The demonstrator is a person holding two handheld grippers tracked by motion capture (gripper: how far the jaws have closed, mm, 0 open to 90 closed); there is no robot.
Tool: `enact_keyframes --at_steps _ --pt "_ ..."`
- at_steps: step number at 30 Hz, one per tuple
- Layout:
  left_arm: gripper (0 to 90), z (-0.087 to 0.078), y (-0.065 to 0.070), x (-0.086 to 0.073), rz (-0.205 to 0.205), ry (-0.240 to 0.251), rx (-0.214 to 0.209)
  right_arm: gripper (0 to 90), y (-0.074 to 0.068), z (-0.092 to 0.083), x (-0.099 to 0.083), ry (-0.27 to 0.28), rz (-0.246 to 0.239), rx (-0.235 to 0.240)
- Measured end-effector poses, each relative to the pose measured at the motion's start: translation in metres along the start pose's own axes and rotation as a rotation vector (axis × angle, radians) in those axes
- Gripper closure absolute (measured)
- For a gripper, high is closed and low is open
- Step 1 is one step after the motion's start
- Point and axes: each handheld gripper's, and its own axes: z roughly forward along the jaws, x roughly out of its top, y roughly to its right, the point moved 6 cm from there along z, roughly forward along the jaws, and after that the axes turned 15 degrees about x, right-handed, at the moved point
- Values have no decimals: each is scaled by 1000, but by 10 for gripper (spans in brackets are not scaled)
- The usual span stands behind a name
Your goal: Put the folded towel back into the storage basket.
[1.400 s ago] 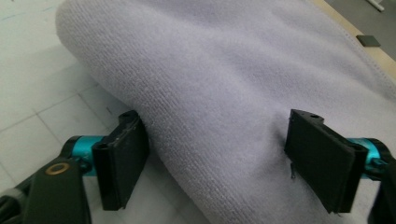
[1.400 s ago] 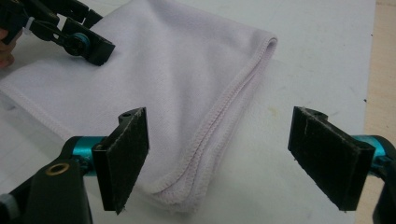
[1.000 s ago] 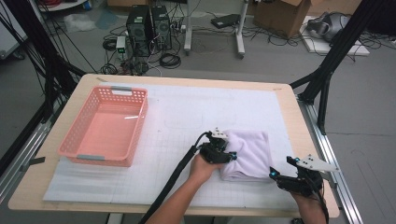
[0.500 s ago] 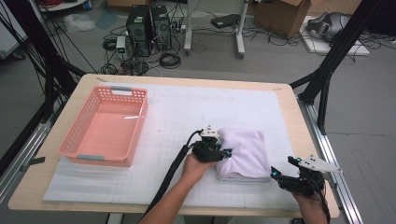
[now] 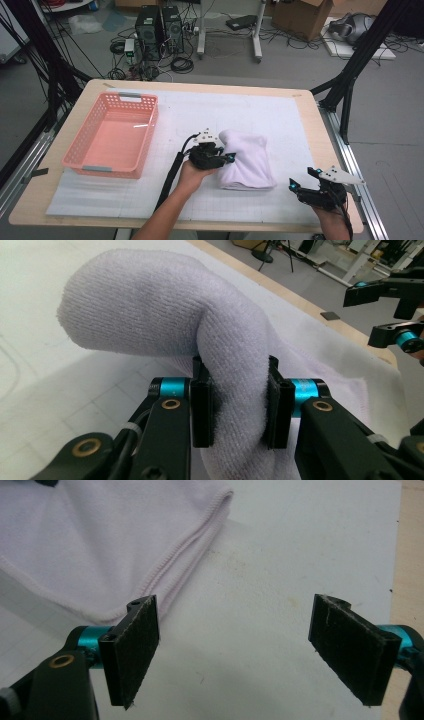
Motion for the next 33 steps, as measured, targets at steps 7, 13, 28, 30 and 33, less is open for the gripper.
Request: enact_keyframes --at_steps 7,13,28,30,33 --pt "711 -26 -10 11 36 35 -5 192 -1 0 0 2 4 1" --pt "717 -43 -13 19 81 65 -10 192 -1 1 1 4 -3 3" --pt "716 -77 -24 39 110 118 -22 192 -2 1 2 10 -1 3" --pt "716 -84 -30 43 104 129 -16 192 -1 2 3 11 -7 3" --pt "716 -93 -36 47 96 143 -15 192 -2 2 3 10 -2 4"
